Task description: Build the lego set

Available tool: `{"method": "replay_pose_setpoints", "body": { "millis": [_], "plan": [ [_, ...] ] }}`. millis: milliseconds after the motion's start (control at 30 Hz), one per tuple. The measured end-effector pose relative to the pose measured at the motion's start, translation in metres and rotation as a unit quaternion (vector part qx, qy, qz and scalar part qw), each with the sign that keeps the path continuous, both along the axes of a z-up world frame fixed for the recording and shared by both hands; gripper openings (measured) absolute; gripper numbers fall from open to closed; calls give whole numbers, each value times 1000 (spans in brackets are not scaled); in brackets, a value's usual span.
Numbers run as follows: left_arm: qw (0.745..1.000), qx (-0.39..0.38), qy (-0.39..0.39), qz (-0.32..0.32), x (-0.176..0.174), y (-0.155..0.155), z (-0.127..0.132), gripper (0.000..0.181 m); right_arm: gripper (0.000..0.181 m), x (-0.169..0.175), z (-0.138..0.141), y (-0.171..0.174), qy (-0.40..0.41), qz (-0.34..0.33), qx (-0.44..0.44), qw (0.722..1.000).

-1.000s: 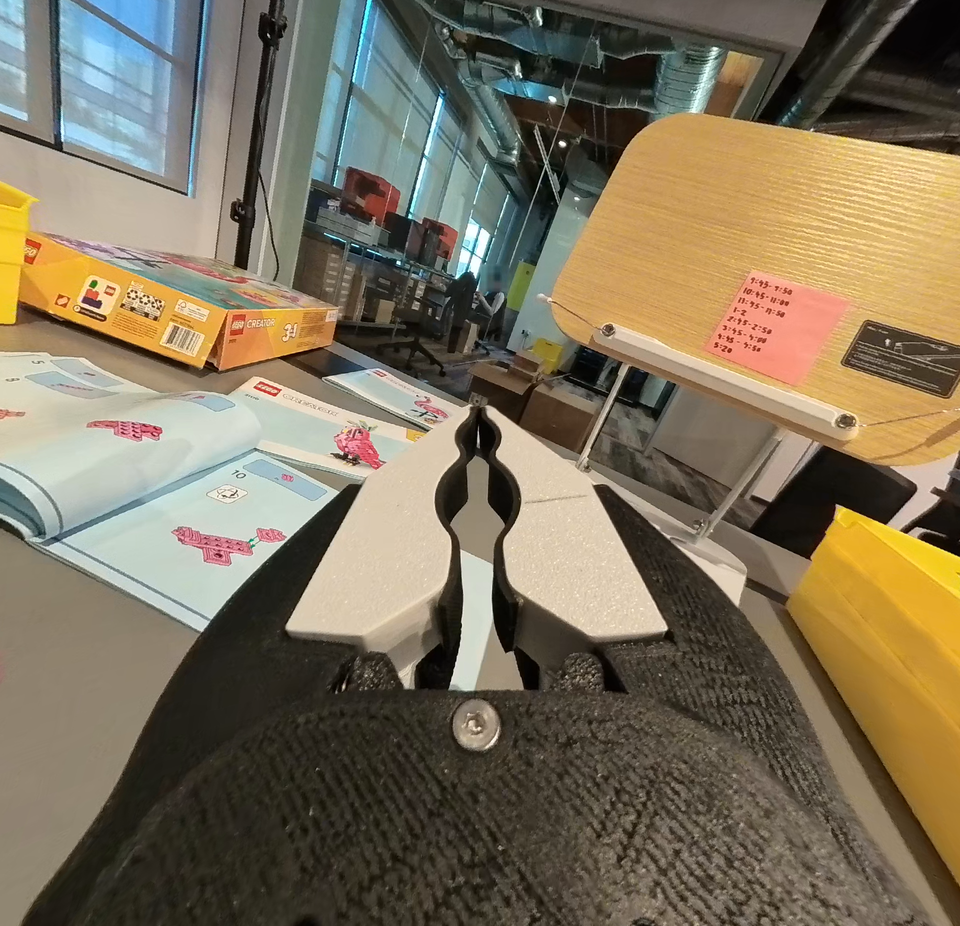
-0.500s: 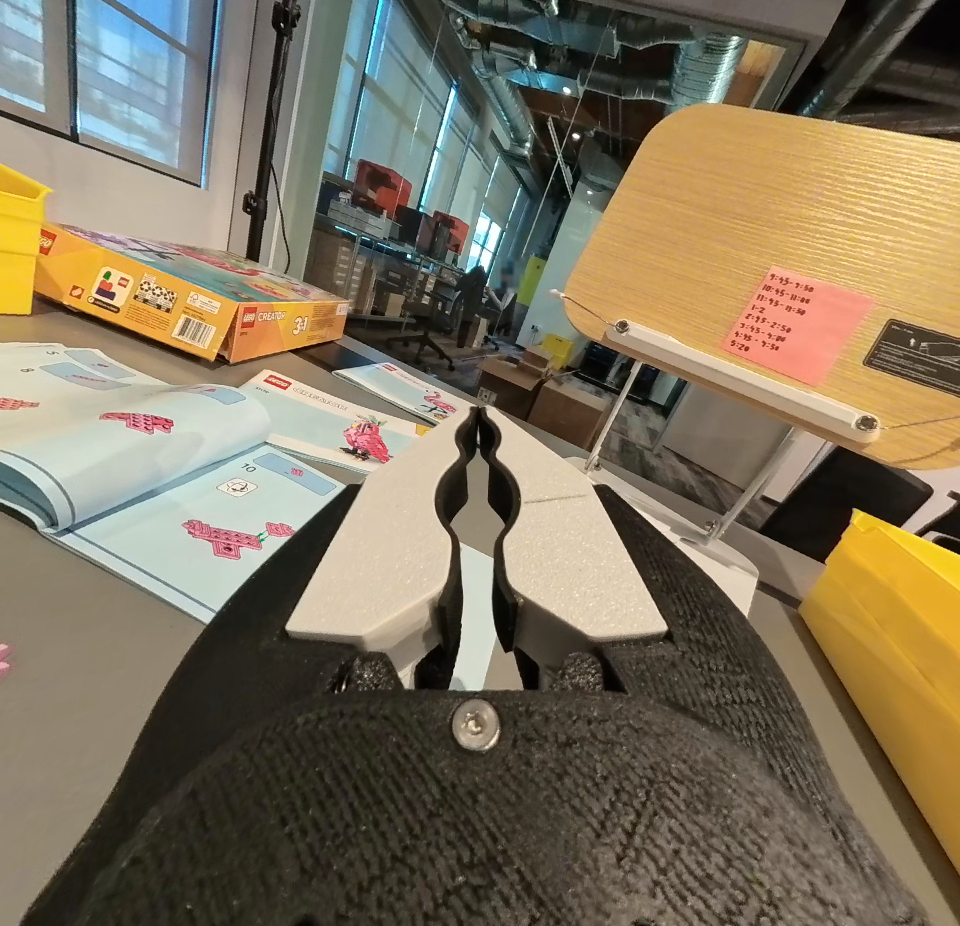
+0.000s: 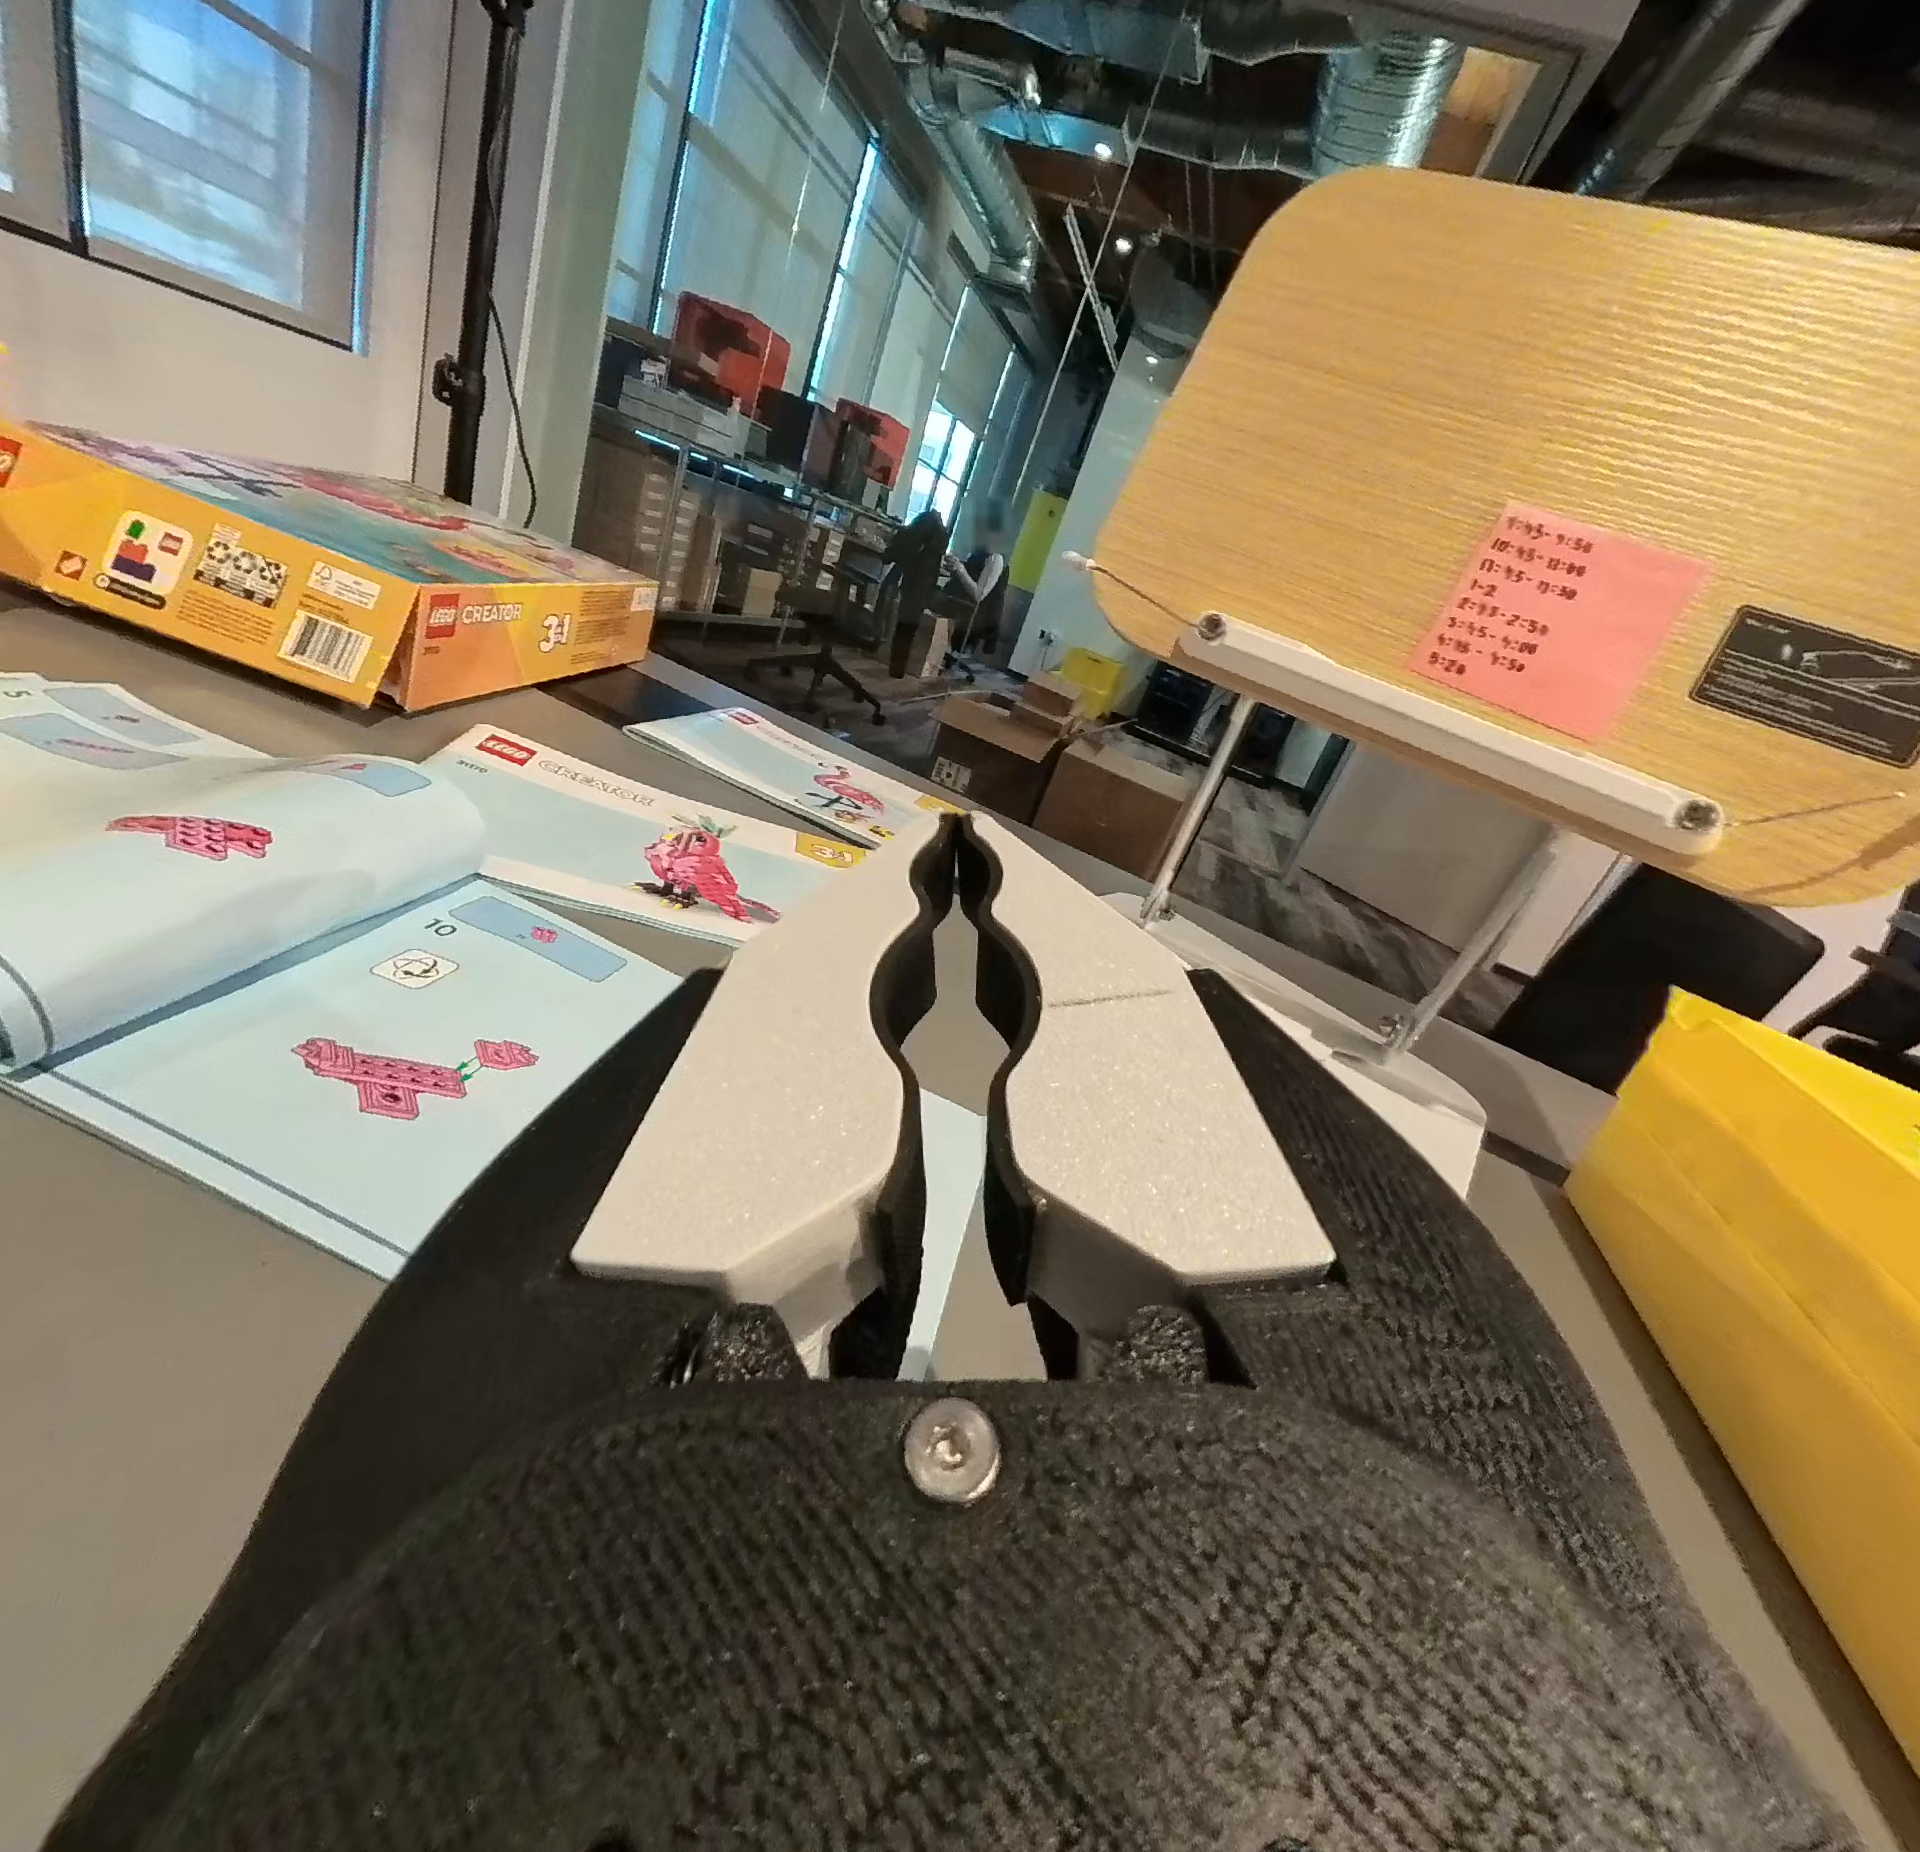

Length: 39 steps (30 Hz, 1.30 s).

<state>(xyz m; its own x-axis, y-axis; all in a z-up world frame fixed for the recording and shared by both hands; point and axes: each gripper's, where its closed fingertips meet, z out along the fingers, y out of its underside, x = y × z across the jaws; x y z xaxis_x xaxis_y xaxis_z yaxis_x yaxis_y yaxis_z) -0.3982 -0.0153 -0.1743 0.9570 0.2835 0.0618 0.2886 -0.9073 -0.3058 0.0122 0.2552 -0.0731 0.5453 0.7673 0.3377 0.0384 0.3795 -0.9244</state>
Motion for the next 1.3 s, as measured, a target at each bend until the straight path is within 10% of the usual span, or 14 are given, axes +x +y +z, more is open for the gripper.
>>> {"method": "replay_pose_setpoints", "body": {
  "millis": [200,500,633,933,1300],
  "plan": [
    [975,-206,86,-8,0,-80,-2,26,0,-1,-1,-1,-4,0,2,1000],
    [989,142,26,-41,12,28,32,30,0,-2,-2,-2,-11,-2,8,1000],
    [985,154,32,-64,16,39,19,2,0,-2,-1,-1,-8,-3,6,1000],
    [997,-61,9,-37,17,-34,-5,4,0,-3,-2,-2,-10,0,7,1000],
    [991,130,8,38,-10,27,10,27,0,-3,-2,-2,-10,3,7,1000]
  ]
}}
